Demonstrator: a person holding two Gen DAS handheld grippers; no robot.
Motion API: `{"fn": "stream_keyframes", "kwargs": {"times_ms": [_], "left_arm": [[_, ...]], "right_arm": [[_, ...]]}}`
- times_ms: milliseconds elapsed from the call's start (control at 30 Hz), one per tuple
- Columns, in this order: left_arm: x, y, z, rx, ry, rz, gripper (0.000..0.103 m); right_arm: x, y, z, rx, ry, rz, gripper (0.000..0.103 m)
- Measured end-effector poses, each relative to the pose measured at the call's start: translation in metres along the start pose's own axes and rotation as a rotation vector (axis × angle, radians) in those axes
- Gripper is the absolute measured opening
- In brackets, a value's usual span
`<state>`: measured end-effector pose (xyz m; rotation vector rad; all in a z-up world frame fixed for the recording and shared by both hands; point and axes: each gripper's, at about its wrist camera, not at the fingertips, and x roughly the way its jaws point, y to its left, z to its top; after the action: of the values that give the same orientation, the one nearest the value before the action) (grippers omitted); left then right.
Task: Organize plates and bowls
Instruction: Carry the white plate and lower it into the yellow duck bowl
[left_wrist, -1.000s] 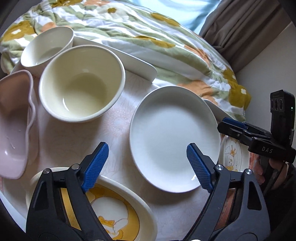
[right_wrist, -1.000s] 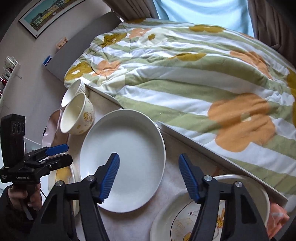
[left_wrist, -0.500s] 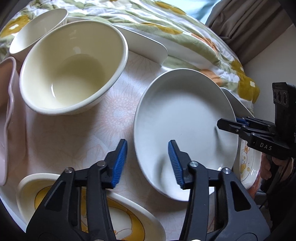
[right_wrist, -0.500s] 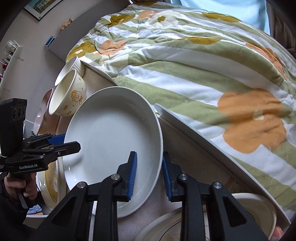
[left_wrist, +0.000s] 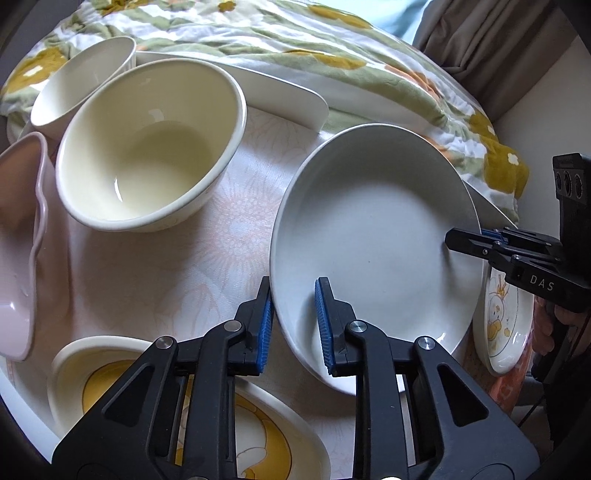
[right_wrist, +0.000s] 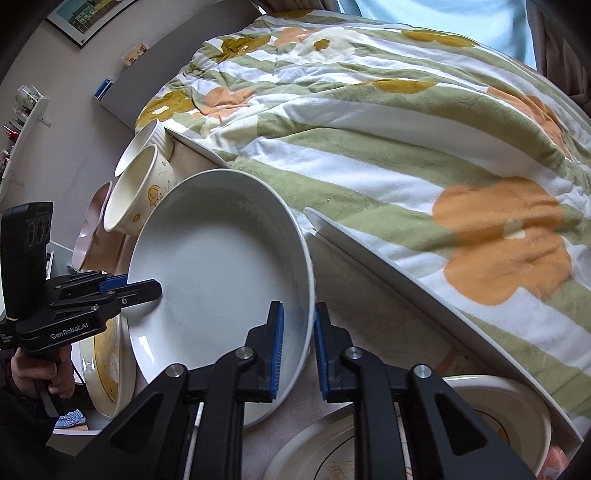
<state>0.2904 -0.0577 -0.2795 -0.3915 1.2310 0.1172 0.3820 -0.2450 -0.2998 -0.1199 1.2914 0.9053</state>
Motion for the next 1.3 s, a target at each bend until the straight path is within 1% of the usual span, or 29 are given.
{"fn": "stream_keyframes", "kwargs": {"times_ms": [233, 467, 600, 700, 867, 1000, 1167, 1300], "left_arm": [[-0.013, -0.005, 0.004, 0.008, -0.029, 0.004, 0.020], [-0.042, -0.008, 0.002, 0.033, -0.072, -0.003, 0.020], [-0.063, -0.005, -0.001, 0.052, -0.092, -0.009, 0.020], [-0.083, 0.001, -0.005, 0.072, -0.103, -0.018, 0.020], [-0.117, 0.026, -0.024, 0.124, -0.092, -0.041, 0.020], [-0.136, 0.055, -0.046, 0.176, -0.064, -0.060, 0.020], [-0.138, 0.101, -0.074, 0.229, 0.002, -0.100, 0.020], [-0.129, 0.129, -0.090, 0.285, 0.059, -0.112, 0.020]], "right_arm": [[-0.010, 0.005, 0.001, 0.004, -0.024, -0.013, 0.015], [-0.030, 0.014, 0.002, 0.012, -0.055, -0.024, 0.015], [-0.047, 0.027, 0.002, 0.020, -0.085, -0.028, 0.015], [-0.061, 0.046, -0.002, 0.023, -0.103, -0.044, 0.015], [-0.075, 0.087, -0.019, 0.058, -0.127, -0.053, 0.015], [-0.074, 0.129, -0.044, 0.118, -0.135, -0.075, 0.015], [-0.058, 0.175, -0.081, 0.243, -0.173, -0.082, 0.015], [-0.035, 0.202, -0.106, 0.336, -0.174, -0.106, 0.015]]}}
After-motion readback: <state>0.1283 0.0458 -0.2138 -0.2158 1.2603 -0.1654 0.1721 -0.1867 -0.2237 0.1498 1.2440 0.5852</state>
